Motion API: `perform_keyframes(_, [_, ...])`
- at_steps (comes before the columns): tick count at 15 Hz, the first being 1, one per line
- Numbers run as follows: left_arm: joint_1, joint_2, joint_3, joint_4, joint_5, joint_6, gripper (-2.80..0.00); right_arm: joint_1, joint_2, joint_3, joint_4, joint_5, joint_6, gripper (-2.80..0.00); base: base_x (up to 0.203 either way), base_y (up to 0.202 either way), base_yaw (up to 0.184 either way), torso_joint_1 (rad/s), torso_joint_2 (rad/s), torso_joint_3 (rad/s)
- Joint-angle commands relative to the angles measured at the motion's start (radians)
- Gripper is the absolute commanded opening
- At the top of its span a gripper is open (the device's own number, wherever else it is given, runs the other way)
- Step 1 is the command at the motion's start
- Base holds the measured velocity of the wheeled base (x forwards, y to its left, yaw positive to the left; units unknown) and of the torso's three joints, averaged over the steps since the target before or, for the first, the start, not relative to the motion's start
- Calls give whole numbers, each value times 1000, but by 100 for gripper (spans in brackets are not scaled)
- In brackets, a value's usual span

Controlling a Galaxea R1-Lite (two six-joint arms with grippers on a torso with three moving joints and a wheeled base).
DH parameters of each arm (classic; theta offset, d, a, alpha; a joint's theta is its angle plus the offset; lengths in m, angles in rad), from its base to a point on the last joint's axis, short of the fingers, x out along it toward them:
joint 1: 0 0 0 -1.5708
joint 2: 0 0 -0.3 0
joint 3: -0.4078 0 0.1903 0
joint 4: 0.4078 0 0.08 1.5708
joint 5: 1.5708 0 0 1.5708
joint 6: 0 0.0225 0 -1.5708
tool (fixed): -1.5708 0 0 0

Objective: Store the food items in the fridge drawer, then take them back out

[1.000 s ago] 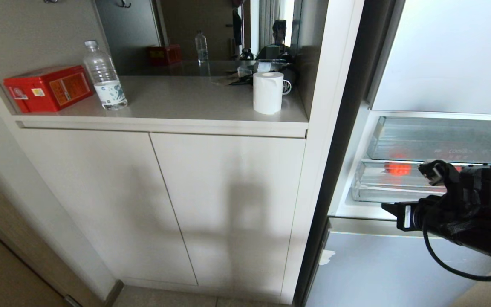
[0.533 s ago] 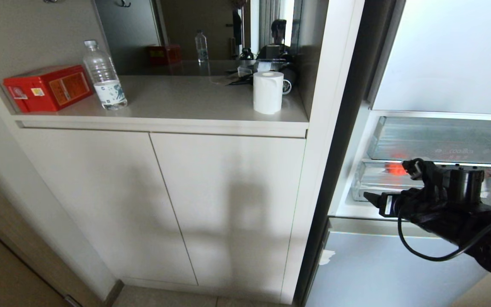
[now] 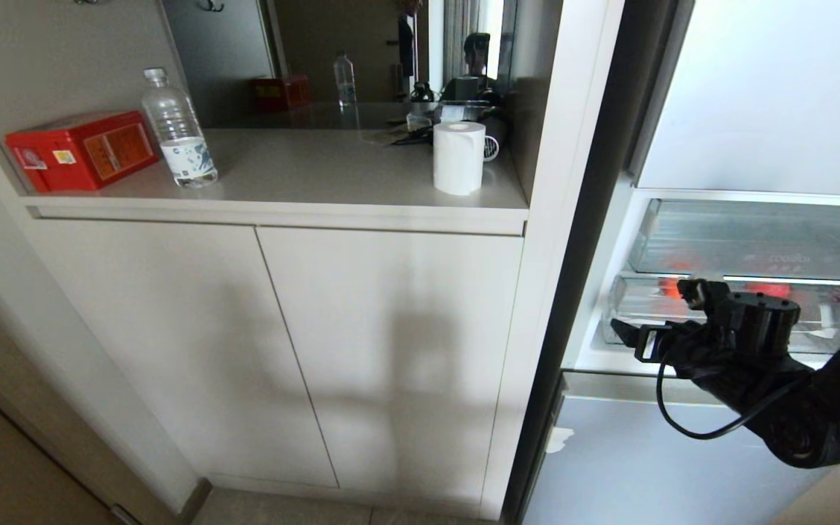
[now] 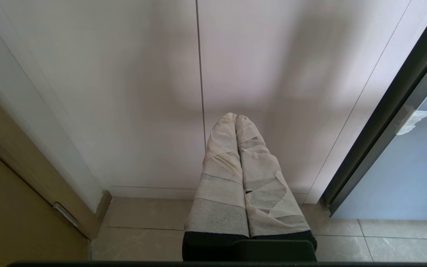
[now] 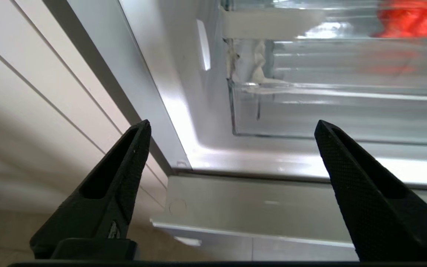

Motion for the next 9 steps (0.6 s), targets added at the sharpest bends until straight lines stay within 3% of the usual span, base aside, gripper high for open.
perform_keyframes(1, [0,0,0,0,0,0,-280,0,72,-36,-27,-1,1,0,0,0,0,0,0,0])
perform_keyframes(9, [0,0,0,0,0,0,-280,-18,120,-107,-30,-10,3,0,0,0,0,0,0,0])
